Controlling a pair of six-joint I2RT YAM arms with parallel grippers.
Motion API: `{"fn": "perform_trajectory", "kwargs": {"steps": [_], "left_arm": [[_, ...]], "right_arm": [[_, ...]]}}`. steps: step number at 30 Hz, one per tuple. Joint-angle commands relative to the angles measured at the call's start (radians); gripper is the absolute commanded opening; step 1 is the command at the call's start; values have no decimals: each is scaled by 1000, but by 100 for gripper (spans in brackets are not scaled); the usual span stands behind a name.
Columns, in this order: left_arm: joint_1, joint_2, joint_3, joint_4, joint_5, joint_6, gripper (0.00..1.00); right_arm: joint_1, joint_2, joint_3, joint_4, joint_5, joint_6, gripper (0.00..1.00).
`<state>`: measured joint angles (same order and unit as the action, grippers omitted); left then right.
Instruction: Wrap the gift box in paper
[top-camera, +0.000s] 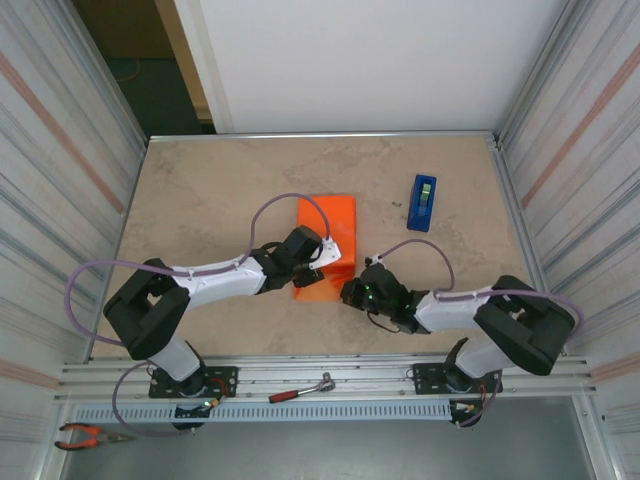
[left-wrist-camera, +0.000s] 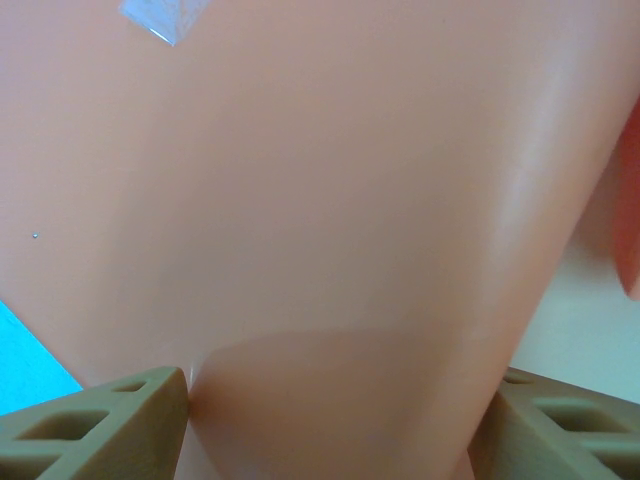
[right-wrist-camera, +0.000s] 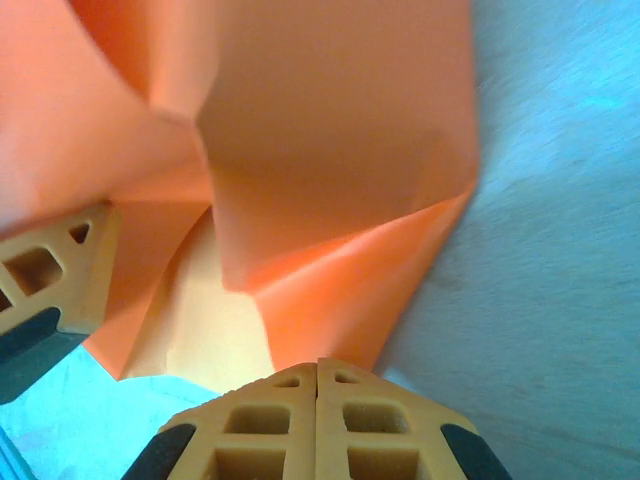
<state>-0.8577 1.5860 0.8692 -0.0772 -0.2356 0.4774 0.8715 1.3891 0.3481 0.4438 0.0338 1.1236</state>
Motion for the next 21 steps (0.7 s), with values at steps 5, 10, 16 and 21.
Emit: {"fn": "perform_trajectory", "kwargs": {"steps": [5,10,16,21], "left_arm": [[-10,17,-12,-40,31,4,71],[-10,18,-8,-41,31,4,71],[-10,17,-10,-40,29,4,71],[-10,19,-9,-41,31,4,71]], "right_arm": [[-98,-125,-14,-127,0,-48,0],[-106,-106,33,-152,-32,-80,0],[-93,-32,39,-100,-29,-70,0],[-88,33,77,-78,-31,-79,0]]}}
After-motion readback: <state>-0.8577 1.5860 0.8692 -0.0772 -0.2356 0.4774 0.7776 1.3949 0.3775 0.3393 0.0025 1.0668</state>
